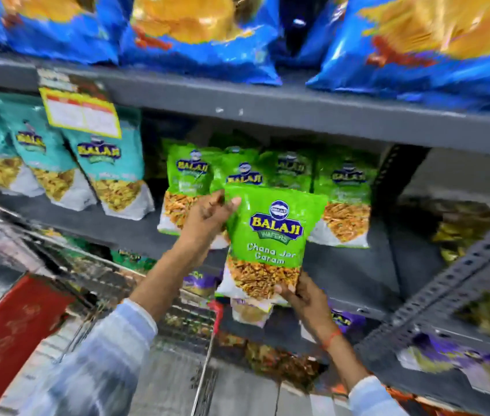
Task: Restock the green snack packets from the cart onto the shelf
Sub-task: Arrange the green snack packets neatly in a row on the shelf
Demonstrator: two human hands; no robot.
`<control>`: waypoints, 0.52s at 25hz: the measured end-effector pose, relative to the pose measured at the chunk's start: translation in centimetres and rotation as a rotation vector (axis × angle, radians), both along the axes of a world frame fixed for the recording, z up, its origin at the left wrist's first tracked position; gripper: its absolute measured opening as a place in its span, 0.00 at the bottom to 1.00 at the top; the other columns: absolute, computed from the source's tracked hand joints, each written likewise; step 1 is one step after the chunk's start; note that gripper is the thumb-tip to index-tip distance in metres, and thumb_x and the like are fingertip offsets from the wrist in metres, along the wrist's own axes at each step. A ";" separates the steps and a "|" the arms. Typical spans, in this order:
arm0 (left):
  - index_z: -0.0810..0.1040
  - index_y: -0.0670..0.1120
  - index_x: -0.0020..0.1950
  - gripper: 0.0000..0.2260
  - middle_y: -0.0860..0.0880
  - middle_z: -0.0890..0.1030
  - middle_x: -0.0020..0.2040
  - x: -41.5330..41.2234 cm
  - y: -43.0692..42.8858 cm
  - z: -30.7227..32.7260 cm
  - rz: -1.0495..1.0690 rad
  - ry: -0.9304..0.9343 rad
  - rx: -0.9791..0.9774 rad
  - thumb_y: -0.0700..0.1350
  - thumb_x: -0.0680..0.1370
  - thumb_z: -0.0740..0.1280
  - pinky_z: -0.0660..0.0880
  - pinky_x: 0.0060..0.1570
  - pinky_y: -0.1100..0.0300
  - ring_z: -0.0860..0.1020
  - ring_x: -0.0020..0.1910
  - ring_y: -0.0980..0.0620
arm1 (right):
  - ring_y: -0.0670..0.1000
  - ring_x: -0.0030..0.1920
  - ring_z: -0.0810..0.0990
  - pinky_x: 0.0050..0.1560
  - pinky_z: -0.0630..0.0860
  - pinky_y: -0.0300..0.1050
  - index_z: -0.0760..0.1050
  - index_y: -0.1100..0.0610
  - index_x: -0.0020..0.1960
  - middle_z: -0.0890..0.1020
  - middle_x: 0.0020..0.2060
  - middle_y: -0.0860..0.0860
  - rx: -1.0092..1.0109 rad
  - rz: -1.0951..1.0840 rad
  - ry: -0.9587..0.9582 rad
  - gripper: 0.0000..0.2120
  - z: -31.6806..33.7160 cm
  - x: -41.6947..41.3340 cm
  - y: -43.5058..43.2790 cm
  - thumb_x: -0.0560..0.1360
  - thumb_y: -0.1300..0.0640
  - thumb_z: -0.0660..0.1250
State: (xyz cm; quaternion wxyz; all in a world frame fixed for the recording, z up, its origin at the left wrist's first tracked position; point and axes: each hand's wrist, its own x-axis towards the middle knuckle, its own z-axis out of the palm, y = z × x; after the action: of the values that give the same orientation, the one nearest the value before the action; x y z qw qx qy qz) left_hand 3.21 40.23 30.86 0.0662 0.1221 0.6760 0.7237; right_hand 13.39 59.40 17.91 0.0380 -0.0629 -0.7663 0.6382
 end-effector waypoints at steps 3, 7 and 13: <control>0.76 0.46 0.45 0.12 0.53 0.82 0.37 1.1 3.7 -2.8 0.017 0.115 -0.228 0.45 0.64 0.74 0.74 0.42 0.61 0.77 0.38 0.57 | 0.45 0.49 0.78 0.55 0.76 0.48 0.75 0.55 0.53 0.83 0.51 0.60 -0.017 -0.055 0.029 0.10 1.4 -1.5 3.6 0.73 0.64 0.67; 0.65 0.41 0.70 0.29 0.41 0.76 0.64 1.1 7.0 -6.7 0.016 0.273 -0.548 0.38 0.71 0.71 0.72 0.55 0.58 0.74 0.62 0.44 | 0.47 0.60 0.75 0.64 0.71 0.38 0.73 0.52 0.58 0.79 0.58 0.49 -0.077 -0.009 -0.036 0.14 2.1 -4.8 7.5 0.75 0.62 0.66; 0.65 0.48 0.70 0.27 0.44 0.69 0.69 0.8 8.5 -8.7 -0.080 0.303 -0.681 0.37 0.72 0.68 0.74 0.60 0.50 0.70 0.65 0.43 | 0.43 0.51 0.77 0.50 0.70 0.19 0.69 0.59 0.62 0.80 0.56 0.54 0.116 0.048 -0.150 0.16 2.2 -7.2 9.5 0.75 0.62 0.66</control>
State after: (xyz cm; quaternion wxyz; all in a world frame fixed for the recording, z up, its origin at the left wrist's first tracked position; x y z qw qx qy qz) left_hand 4.00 48.74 22.13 0.0304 0.2253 0.8747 0.4280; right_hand 6.18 68.85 20.08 -0.0312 -0.0900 -0.8040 0.5869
